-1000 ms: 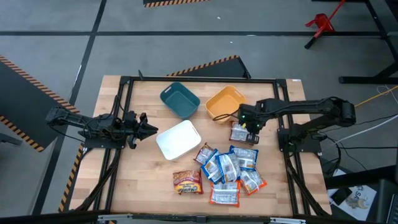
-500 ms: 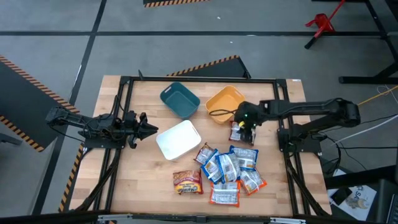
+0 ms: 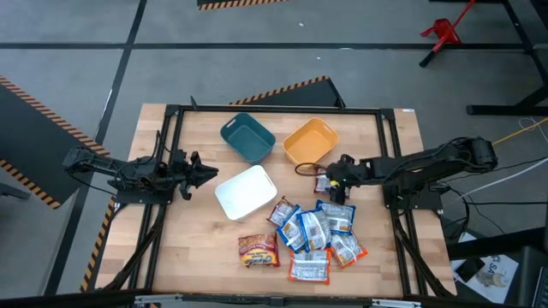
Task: Sort Maruchan noodles
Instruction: Put the top red noodle pack into the blue bin
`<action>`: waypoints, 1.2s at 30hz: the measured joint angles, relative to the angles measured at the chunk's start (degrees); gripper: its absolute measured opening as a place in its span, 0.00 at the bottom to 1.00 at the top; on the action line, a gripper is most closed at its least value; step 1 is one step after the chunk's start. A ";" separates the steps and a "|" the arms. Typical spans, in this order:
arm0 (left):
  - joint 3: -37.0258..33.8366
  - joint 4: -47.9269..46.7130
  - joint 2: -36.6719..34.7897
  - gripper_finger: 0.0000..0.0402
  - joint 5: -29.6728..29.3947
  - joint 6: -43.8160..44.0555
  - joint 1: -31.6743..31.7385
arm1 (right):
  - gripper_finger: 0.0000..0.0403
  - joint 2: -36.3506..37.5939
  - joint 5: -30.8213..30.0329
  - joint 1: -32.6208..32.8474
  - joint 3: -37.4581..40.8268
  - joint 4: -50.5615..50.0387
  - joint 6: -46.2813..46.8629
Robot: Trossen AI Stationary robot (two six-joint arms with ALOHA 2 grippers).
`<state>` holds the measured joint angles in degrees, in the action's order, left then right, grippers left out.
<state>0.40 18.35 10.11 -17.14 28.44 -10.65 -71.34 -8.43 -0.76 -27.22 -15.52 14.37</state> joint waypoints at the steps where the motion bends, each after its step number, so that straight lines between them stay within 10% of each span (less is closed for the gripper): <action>1: 0.00 0.00 -0.02 0.18 -0.53 0.01 0.00 | 0.78 0.09 -0.28 0.00 1.04 1.31 0.40; 9: 0.00 0.01 -0.02 0.18 -3.44 0.15 0.02 | 0.61 0.31 -3.09 0.09 4.69 2.91 0.90; 23: 0.00 -1.00 0.00 0.18 -3.39 1.47 0.00 | 0.03 0.57 -1.54 -0.06 4.60 2.97 -0.28; 36: 0.00 -2.43 -0.02 0.18 -3.39 1.45 0.00 | 0.00 0.37 1.83 0.05 -3.68 -8.85 3.43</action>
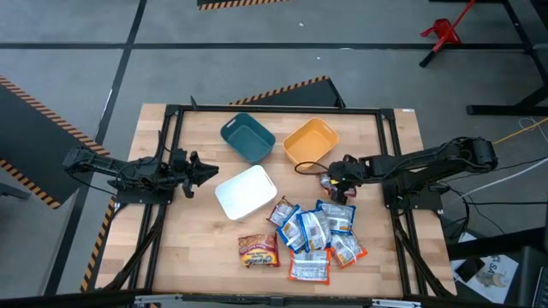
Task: Sort Maruchan noodles
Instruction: Put the top red noodle pack into the blue bin
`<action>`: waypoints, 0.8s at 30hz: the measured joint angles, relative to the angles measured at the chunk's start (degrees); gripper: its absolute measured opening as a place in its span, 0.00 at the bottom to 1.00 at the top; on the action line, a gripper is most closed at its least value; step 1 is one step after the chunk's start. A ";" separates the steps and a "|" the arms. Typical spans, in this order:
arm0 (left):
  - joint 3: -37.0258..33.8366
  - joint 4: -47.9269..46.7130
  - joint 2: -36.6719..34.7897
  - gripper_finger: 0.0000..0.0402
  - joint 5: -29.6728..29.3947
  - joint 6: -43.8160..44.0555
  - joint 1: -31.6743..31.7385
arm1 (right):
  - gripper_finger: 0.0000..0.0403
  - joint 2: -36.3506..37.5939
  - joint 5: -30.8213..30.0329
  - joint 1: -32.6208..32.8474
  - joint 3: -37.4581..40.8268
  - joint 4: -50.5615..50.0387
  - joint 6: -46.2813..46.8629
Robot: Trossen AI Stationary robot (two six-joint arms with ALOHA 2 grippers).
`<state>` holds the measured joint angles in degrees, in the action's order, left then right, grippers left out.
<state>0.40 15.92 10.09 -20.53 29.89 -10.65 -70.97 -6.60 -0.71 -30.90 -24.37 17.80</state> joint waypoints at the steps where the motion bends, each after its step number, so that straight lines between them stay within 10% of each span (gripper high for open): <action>1: 0.00 0.00 0.02 0.18 0.00 0.00 0.00 | 0.00 0.01 0.67 0.00 -1.10 -0.56 0.02; 15: 0.00 -0.02 0.02 0.18 0.02 -0.04 0.00 | 0.00 -0.40 0.43 -0.62 -23.97 -5.60 -9.32; 24: 0.00 -0.03 0.00 0.18 0.02 -0.07 0.00 | 0.00 -13.76 -2.71 -8.50 -38.93 -1.58 -16.62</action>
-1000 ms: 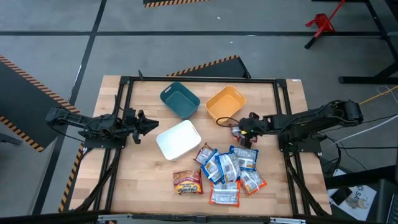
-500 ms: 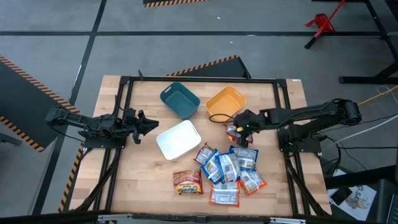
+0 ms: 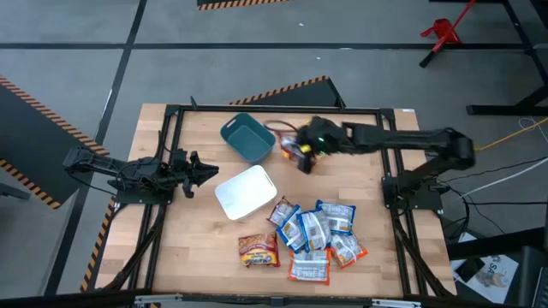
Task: Sort Maruchan noodles
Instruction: Put the top red noodle pack into the blue bin
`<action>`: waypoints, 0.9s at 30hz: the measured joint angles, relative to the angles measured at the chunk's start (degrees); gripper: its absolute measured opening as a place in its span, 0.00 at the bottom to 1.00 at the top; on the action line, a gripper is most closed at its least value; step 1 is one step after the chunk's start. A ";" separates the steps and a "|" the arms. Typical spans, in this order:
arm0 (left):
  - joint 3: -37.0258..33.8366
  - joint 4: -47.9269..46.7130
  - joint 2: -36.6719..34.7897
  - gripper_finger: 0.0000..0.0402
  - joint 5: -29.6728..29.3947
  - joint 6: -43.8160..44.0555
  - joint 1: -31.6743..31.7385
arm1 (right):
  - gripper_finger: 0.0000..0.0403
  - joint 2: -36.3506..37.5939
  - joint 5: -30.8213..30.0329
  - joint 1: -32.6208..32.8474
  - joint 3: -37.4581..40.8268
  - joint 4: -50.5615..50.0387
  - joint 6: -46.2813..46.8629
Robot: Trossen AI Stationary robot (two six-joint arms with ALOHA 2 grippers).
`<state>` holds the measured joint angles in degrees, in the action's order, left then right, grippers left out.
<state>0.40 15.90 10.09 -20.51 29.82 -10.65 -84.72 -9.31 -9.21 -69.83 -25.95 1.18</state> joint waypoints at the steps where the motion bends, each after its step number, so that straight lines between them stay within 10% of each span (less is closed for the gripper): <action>1: 0.00 -0.02 0.02 0.18 0.02 -0.02 0.00 | 0.00 -2.10 -0.05 -0.45 -1.60 1.60 0.12; 18: 0.00 -0.52 0.00 0.18 -0.52 -2.57 0.00 | 0.00 -37.14 -2.94 -1.71 -36.86 9.65 13.33; 27: 0.00 -0.64 0.00 0.18 -3.01 -3.47 0.00 | 0.00 -44.54 -9.36 -3.25 -41.25 7.61 22.90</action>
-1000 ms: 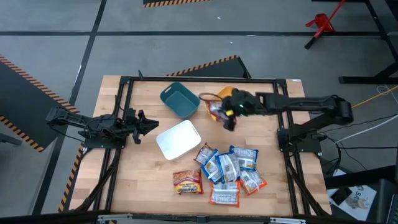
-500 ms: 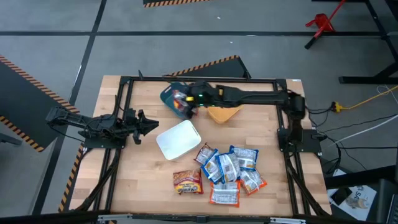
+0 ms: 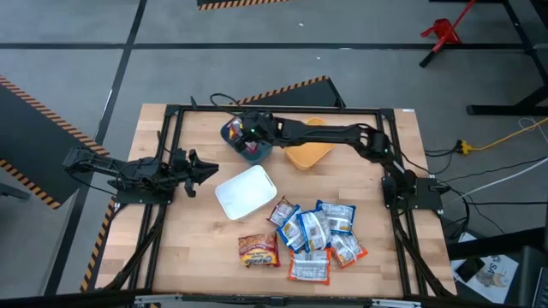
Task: Sort Maruchan noodles
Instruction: Put the top red noodle pack into the blue bin
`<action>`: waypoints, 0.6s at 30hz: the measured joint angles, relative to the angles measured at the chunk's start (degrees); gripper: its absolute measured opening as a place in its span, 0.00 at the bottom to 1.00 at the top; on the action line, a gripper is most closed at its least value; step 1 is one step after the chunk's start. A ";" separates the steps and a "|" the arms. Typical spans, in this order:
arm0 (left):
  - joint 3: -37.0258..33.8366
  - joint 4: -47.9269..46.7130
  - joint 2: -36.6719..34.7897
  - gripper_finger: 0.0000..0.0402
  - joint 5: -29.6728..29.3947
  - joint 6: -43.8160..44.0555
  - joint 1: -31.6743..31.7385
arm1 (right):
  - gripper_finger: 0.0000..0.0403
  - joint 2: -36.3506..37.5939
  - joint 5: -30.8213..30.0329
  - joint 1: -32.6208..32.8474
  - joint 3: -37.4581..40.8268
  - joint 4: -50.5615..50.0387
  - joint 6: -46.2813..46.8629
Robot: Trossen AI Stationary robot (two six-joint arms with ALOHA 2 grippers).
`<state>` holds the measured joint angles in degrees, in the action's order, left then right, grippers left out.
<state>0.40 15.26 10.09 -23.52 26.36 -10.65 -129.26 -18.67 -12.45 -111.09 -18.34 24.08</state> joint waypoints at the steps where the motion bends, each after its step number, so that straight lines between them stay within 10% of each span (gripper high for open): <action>1: 0.00 -0.23 0.00 0.18 -0.20 -0.01 -0.01 | 0.00 -0.40 -0.28 -0.09 0.00 0.13 0.18; 18: 0.00 -0.78 0.01 0.18 -4.74 -0.06 -0.01 | 0.01 -4.21 0.26 -1.57 0.11 -2.34 0.90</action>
<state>0.40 14.48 10.09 -28.26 26.30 -10.66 -133.47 -18.41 -14.02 -110.98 -20.68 24.98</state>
